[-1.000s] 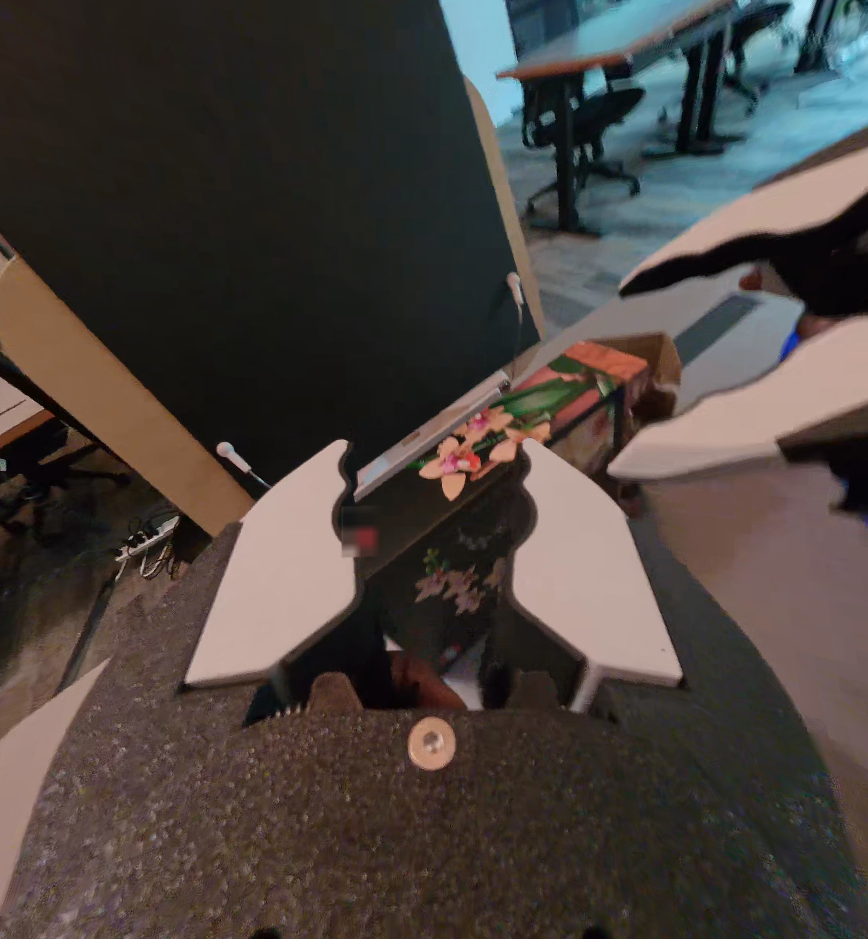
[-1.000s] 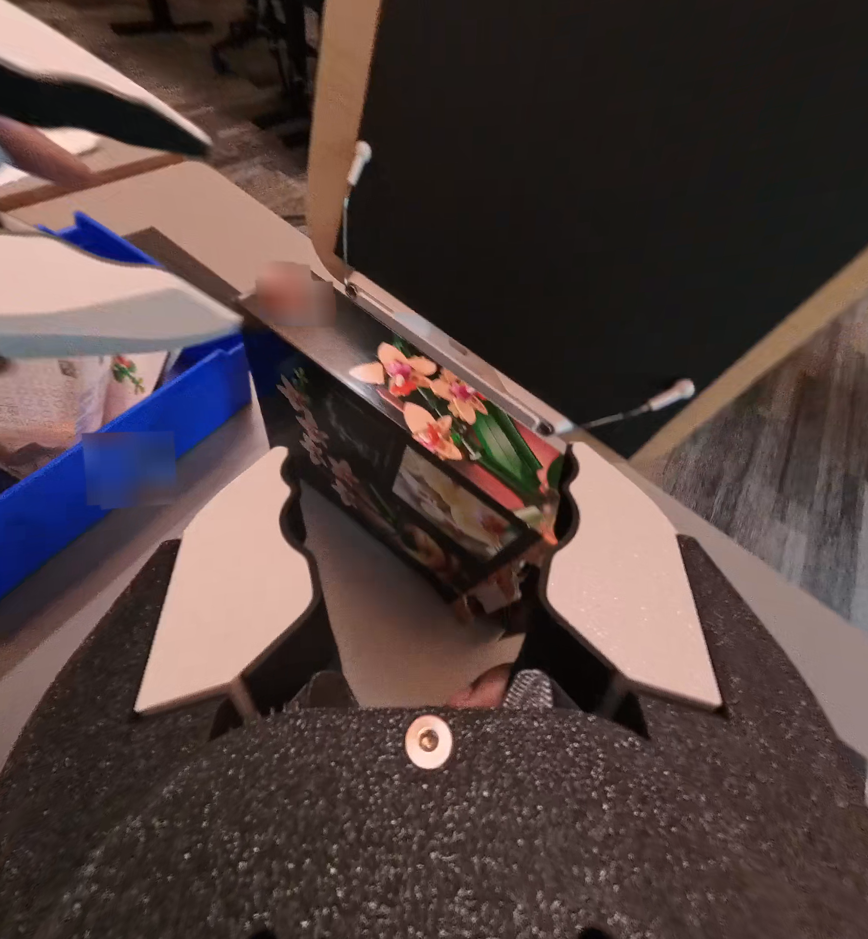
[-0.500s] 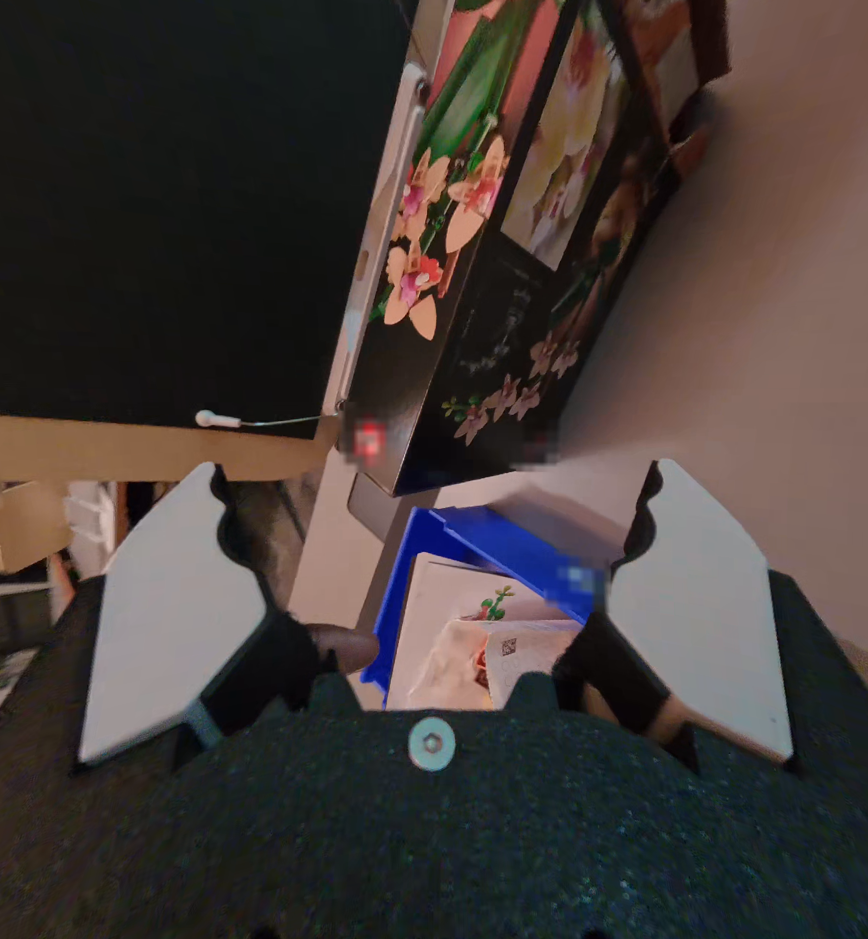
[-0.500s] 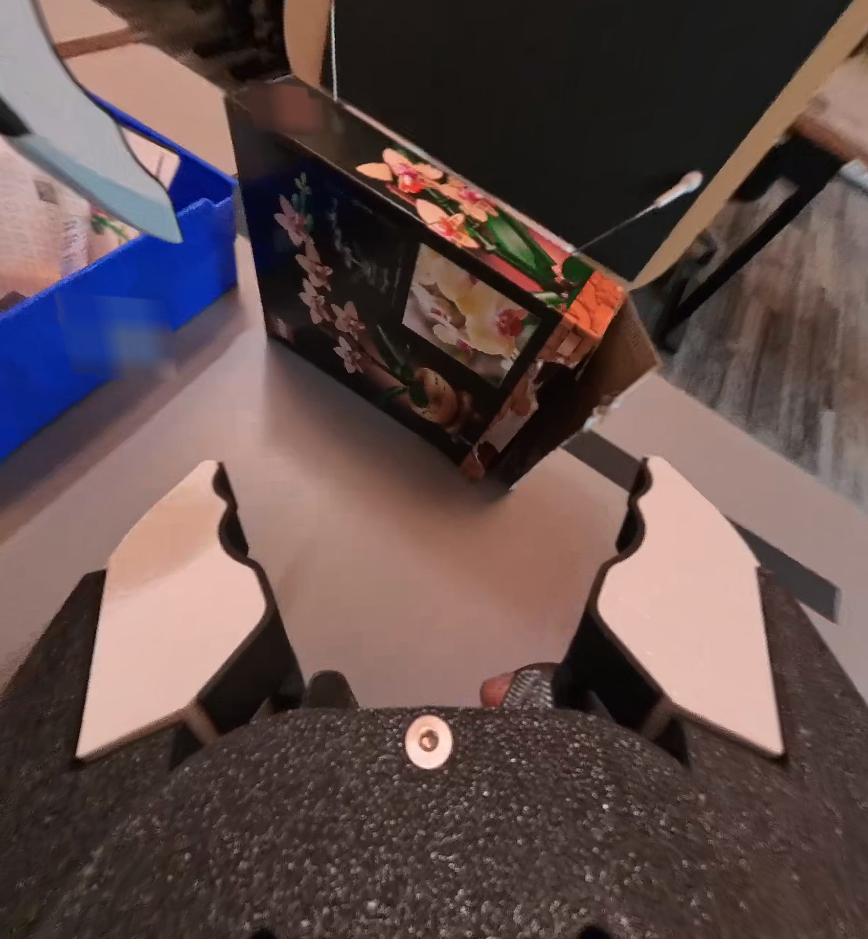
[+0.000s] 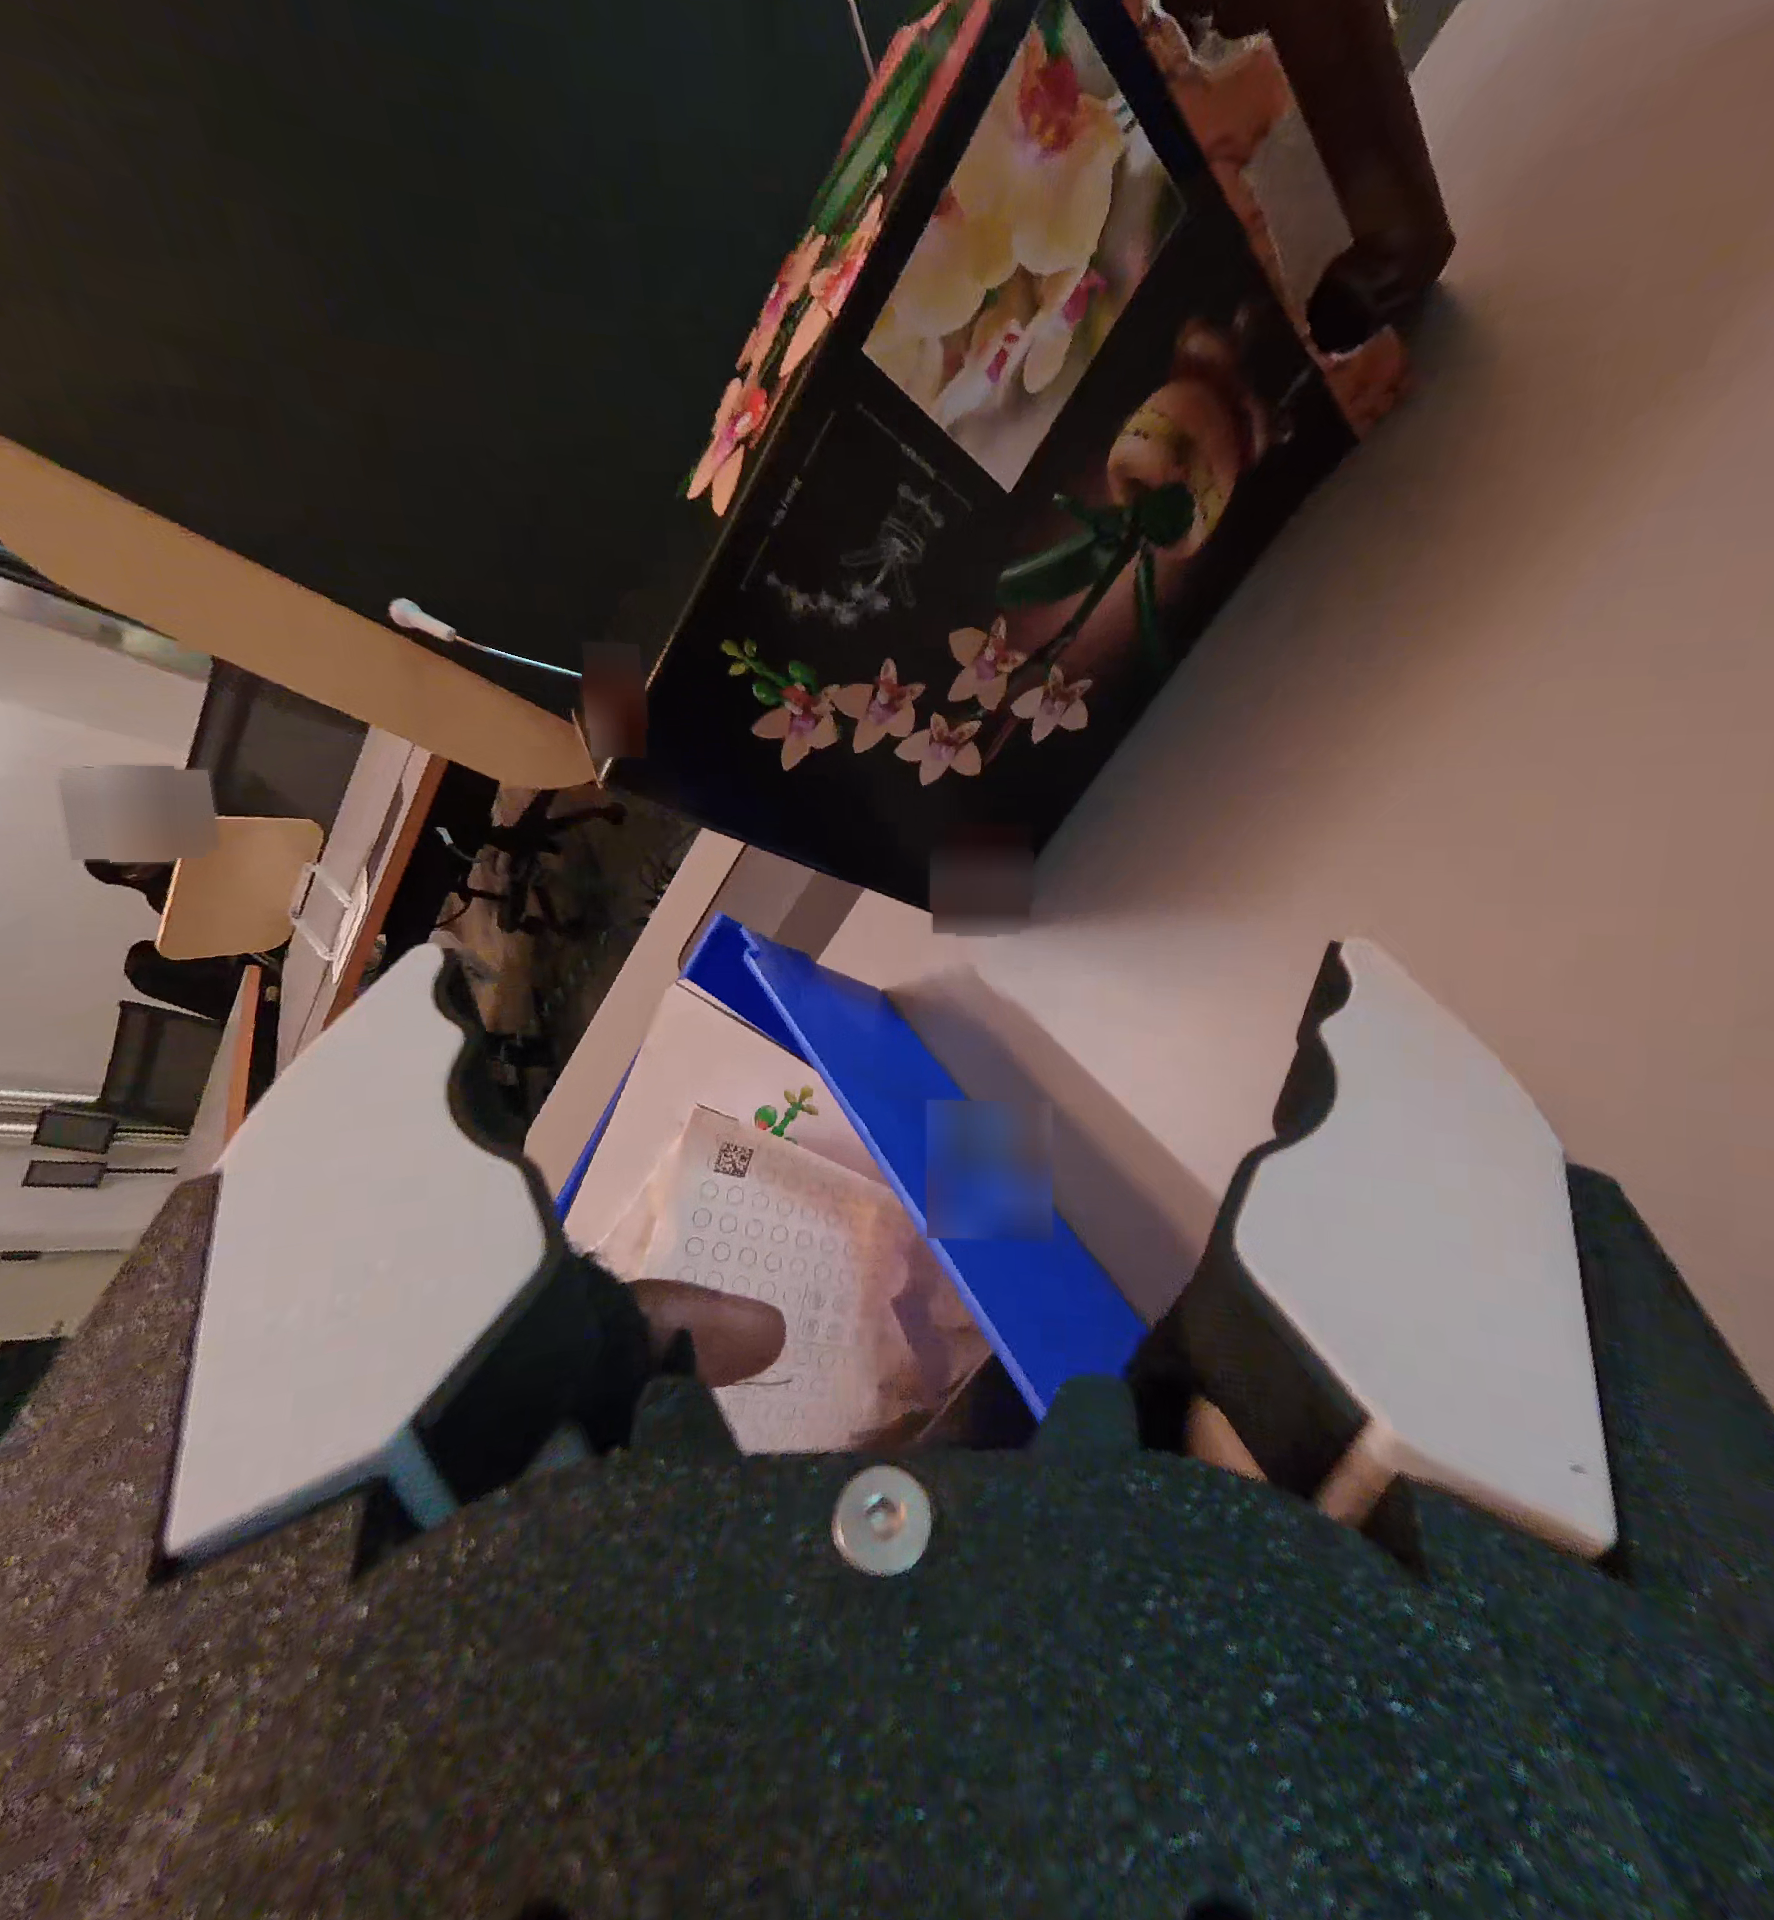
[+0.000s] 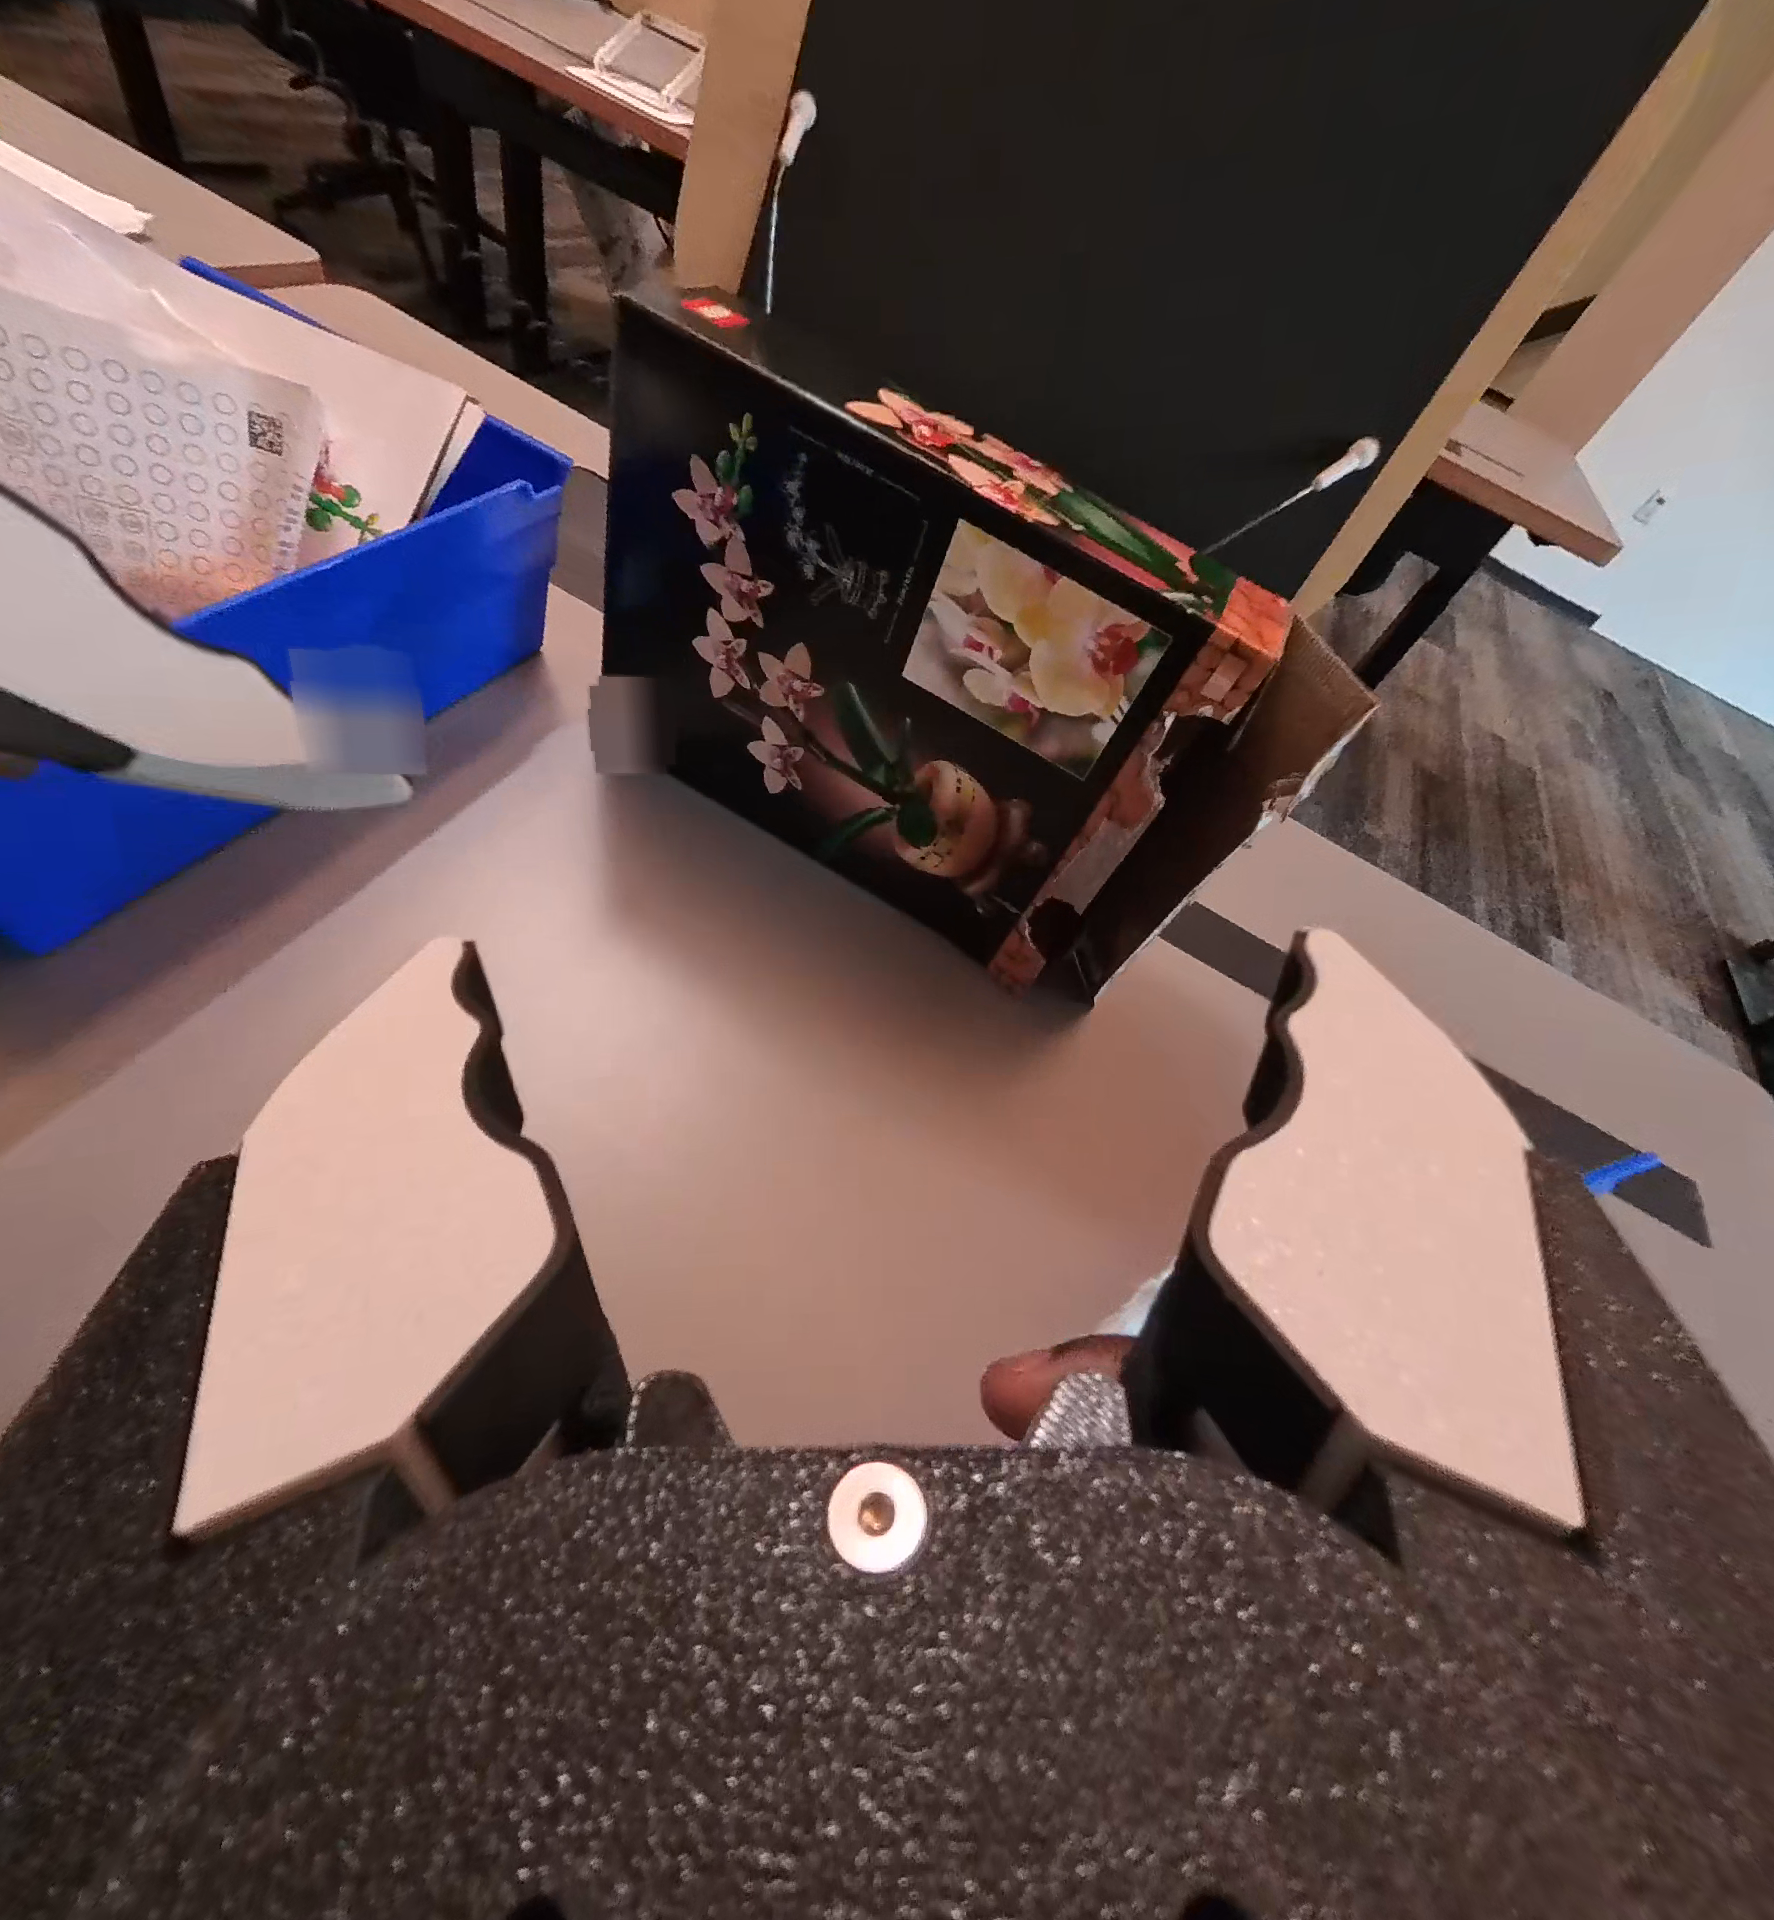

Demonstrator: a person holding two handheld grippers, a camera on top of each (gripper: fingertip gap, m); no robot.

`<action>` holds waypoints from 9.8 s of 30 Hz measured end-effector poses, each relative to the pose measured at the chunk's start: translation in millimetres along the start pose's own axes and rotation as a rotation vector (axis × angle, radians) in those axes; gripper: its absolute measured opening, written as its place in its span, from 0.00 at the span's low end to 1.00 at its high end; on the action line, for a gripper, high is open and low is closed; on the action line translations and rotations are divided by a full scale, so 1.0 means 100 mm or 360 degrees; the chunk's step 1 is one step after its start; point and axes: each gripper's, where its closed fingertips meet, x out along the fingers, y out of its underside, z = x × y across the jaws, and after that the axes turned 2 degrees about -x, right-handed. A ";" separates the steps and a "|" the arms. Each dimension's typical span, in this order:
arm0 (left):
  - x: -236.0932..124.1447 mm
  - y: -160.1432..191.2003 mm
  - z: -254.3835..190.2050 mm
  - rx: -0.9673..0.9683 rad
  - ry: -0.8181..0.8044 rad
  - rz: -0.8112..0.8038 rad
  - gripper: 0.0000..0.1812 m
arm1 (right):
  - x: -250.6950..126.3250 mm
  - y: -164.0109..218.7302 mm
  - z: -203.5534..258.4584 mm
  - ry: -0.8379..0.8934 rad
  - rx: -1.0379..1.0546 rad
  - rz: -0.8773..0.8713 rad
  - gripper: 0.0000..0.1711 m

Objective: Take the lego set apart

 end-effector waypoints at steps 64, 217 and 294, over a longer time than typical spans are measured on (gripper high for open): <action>0.90 -0.74 0.42 0.0288 0.1133 -0.0131 0.51 | 0.08 0.48 0.49 -0.0311 -0.0059 -0.0169 0.53; -2.04 -0.01 -0.45 0.1341 -0.0102 -0.1543 0.75 | -1.31 -0.58 0.50 -0.2119 0.1244 0.0437 0.00; -1.54 -0.25 -0.47 0.0708 0.0514 -0.1373 0.69 | -0.86 -0.22 0.38 -0.1643 -0.1112 -0.0031 0.45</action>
